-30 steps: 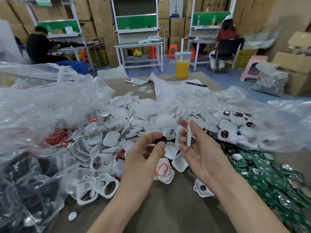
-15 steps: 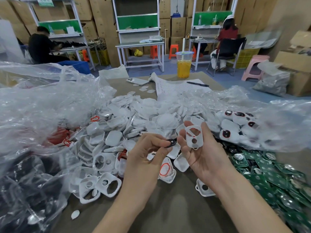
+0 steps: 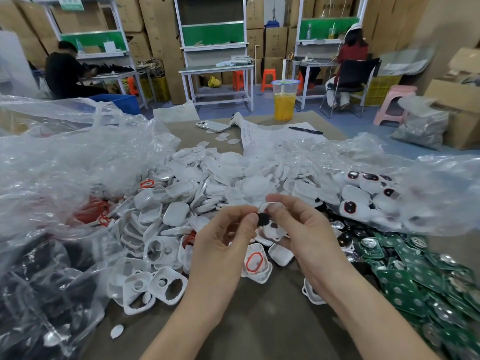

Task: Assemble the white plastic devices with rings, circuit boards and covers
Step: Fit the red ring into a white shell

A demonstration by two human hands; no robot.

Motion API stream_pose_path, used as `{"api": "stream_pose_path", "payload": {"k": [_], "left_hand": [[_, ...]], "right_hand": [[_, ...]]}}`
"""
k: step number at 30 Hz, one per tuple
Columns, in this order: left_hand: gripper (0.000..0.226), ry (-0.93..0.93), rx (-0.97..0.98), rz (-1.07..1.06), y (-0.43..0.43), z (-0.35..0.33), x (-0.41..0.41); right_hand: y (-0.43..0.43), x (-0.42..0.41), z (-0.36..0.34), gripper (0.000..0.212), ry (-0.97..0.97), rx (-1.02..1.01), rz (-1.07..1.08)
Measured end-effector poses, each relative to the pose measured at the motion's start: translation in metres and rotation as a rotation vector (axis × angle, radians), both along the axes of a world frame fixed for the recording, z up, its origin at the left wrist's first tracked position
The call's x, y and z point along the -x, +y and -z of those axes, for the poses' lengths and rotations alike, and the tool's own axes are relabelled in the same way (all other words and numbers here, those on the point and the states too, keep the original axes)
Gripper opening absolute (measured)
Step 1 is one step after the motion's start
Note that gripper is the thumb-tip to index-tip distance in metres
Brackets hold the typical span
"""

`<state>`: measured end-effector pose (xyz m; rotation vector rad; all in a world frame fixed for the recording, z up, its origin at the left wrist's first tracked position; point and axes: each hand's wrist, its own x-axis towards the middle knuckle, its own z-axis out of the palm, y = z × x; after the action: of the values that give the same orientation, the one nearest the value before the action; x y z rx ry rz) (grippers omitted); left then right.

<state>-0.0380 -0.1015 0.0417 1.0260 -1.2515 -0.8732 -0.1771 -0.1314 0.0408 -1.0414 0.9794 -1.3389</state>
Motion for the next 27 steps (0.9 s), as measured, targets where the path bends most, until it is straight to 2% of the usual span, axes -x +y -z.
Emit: {"api": "stream_pose_path", "payload": {"k": [1, 3, 5, 10, 14, 17, 21, 27], "left_hand": [[0.012, 0.015, -0.012, -0.009, 0.000, 0.000, 0.000], [0.005, 0.021, -0.030, -0.031, -0.002, 0.001, 0.000], [0.012, 0.000, -0.031, -0.060, -0.003, 0.003, -0.001], [0.014, -0.073, -0.002, -0.162, -0.005, 0.005, -0.003], [0.021, -0.119, 0.056, -0.200, -0.005, 0.005, -0.004], [0.024, -0.178, 0.089, -0.185, -0.003, 0.006, -0.002], [0.012, -0.148, 0.095, -0.163, -0.003, 0.006, -0.003], [0.020, -0.028, 0.019, -0.139, -0.002, 0.002, -0.003]], "right_hand": [[0.002, 0.000, -0.001, 0.017, 0.080, 0.019, 0.010], [0.005, 0.000, -0.002, 0.016, 0.123, 0.043, 0.008], [0.007, -0.002, -0.004, 0.015, 0.100, 0.046, -0.020], [0.008, -0.007, -0.003, 0.033, -0.021, 0.011, -0.156], [0.010, -0.011, -0.005, 0.033, -0.118, -0.013, -0.234], [0.010, -0.010, -0.006, 0.030, -0.101, 0.002, -0.203], [0.009, -0.007, -0.006, 0.029, -0.078, 0.038, -0.163], [0.010, -0.007, -0.006, 0.024, -0.059, 0.077, -0.156]]}}
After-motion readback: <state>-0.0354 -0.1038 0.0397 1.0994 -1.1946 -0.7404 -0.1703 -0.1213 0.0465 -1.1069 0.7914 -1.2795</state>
